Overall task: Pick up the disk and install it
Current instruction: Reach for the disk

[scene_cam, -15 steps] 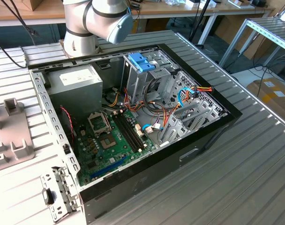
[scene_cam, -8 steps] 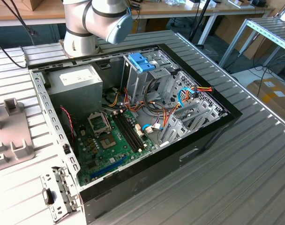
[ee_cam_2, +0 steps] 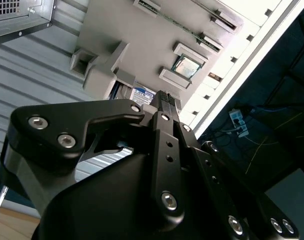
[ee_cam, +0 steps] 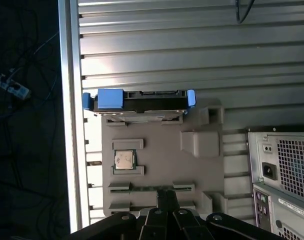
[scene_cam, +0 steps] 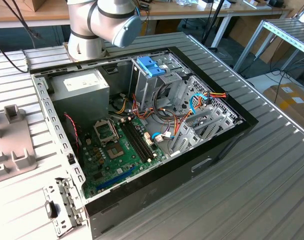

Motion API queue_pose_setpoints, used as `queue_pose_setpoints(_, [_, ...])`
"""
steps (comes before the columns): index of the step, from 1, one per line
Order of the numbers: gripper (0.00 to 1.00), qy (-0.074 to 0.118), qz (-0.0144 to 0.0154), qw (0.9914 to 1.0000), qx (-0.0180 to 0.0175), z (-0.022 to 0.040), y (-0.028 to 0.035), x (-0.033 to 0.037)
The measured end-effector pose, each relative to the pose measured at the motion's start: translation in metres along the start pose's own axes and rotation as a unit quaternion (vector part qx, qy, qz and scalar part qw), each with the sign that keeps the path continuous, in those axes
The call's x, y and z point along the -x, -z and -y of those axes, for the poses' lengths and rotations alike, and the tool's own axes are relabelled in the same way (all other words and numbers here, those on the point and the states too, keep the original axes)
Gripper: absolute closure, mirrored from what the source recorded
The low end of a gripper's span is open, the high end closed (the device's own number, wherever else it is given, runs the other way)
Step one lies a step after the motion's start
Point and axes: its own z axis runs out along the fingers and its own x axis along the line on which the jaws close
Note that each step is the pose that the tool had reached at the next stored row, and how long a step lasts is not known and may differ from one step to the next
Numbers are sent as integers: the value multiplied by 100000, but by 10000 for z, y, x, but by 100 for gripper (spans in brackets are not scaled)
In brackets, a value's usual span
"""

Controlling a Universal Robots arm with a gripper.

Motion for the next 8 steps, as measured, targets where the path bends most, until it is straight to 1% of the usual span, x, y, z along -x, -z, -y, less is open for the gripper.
queue_pose_setpoints(8, [89,0,2,100000,4,-108,-18,-13])
